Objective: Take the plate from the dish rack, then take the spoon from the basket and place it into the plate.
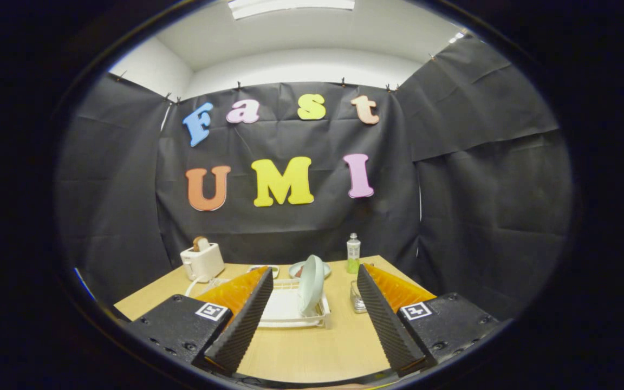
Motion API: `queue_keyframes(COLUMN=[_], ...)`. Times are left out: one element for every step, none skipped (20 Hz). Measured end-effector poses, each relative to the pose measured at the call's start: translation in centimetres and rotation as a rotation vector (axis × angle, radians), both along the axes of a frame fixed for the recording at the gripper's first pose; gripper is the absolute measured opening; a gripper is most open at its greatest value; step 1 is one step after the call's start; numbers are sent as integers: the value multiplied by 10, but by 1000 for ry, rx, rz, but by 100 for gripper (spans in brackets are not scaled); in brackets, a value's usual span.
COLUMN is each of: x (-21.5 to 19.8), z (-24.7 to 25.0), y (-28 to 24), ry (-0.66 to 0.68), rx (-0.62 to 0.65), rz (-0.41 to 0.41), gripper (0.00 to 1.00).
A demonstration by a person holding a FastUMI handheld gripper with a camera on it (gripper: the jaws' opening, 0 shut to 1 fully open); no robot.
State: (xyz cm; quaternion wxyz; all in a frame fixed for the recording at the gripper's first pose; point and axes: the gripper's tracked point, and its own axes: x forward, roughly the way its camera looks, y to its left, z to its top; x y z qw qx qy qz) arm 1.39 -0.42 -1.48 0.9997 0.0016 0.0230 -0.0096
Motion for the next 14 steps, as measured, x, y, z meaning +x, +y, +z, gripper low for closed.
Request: queue_keyframes(x=[1, 3, 6, 9, 13, 17, 23, 29, 36, 46, 58, 70, 84, 97], z=[-1, -2, -1, -2, 0, 0, 1, 5, 8, 9, 10, 10, 8, 6], y=[-1, -1, -1, -2, -1, -1, -3, -4, -5, -6, -8, -8, -8, -7], ry=[2, 3, 6, 12, 13, 27, 39, 48, 59, 79, 104, 135, 179, 222], rx=[-3, -10, -19, -30, -39, -52, -60, -62, -65, -69, -67, -70, -74, -79], rz=[-4, -6, -9, -14, -6, -4, -3, -2, -2, -6, -12, -16, -25, -22], gripper=[100, 100, 100, 100, 100, 100, 100, 100, 100, 100, 100, 100, 100, 100])
